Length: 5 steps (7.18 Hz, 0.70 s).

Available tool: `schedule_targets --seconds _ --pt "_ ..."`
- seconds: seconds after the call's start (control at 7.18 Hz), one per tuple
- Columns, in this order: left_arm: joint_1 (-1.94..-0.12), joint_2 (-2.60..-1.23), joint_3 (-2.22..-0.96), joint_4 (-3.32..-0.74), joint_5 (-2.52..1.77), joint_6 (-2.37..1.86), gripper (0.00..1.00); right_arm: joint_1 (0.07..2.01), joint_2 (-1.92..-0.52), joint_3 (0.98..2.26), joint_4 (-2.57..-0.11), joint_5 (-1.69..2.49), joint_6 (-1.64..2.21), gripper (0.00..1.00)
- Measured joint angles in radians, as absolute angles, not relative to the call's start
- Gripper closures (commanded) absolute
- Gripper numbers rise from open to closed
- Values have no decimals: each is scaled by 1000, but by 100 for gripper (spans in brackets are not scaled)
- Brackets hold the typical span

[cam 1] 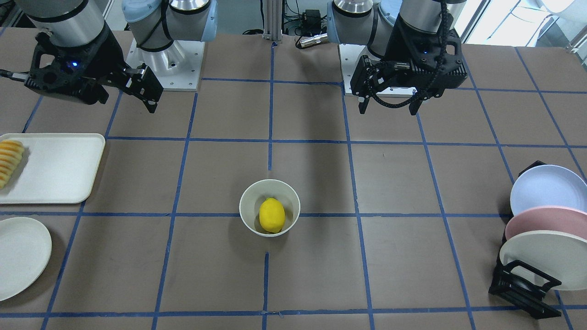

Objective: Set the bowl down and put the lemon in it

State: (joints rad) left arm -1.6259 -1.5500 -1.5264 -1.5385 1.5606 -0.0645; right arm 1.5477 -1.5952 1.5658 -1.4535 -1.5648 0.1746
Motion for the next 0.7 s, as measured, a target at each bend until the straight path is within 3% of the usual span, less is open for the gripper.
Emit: schedule_targets --seconds 0.7 --pt "-1617 -1545 -1527 -1539 1559 -54 0 1548 -1615 1576 -1499 -1558 173 0"
